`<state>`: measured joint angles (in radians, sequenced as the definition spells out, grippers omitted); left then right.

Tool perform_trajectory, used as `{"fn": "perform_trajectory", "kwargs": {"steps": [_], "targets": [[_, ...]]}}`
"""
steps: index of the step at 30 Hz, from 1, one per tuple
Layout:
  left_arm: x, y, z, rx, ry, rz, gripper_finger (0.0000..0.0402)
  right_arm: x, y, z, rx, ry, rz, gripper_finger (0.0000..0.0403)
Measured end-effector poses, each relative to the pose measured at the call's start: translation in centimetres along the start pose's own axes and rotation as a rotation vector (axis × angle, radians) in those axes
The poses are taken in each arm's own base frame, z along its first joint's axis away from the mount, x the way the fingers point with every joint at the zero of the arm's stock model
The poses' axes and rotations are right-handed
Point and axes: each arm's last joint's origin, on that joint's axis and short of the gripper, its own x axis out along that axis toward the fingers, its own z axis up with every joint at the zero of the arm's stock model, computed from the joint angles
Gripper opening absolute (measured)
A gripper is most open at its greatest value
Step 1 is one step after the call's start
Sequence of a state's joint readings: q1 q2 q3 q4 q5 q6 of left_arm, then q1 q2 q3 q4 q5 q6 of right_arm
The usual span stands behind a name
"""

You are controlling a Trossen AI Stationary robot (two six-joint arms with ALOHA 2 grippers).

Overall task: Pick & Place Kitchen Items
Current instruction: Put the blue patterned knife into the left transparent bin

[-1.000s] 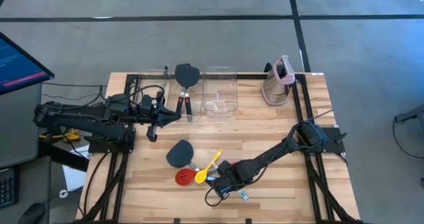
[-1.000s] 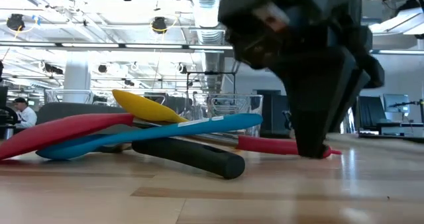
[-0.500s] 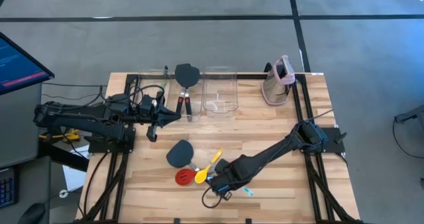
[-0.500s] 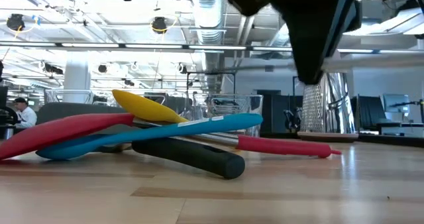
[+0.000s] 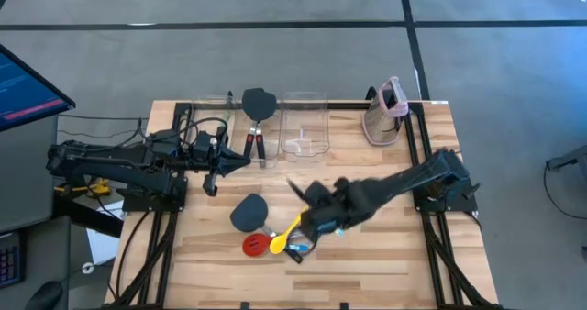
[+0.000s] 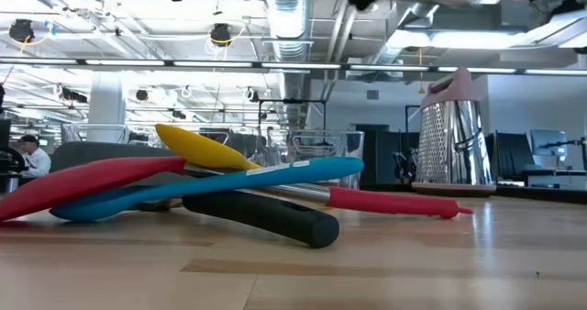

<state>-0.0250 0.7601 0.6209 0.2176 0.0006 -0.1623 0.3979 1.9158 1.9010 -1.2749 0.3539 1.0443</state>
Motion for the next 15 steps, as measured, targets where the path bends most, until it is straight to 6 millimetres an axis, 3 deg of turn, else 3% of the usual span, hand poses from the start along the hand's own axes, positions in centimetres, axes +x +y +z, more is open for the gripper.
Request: {"fn": "perform_trajectory", "kwargs": {"steps": [9,15], "targets": [[0.0,0.0,0.0,-0.004,0.000,0.000,0.0002,-3.7,-3.1,3.6,0.025,-0.271,0.011,0.0019],[0.0,0.2,0.1,-0.015,-0.014,0.071,0.0002,-4.4,-4.3,5.5,0.082,-0.483,-0.096,0.0019]]}}
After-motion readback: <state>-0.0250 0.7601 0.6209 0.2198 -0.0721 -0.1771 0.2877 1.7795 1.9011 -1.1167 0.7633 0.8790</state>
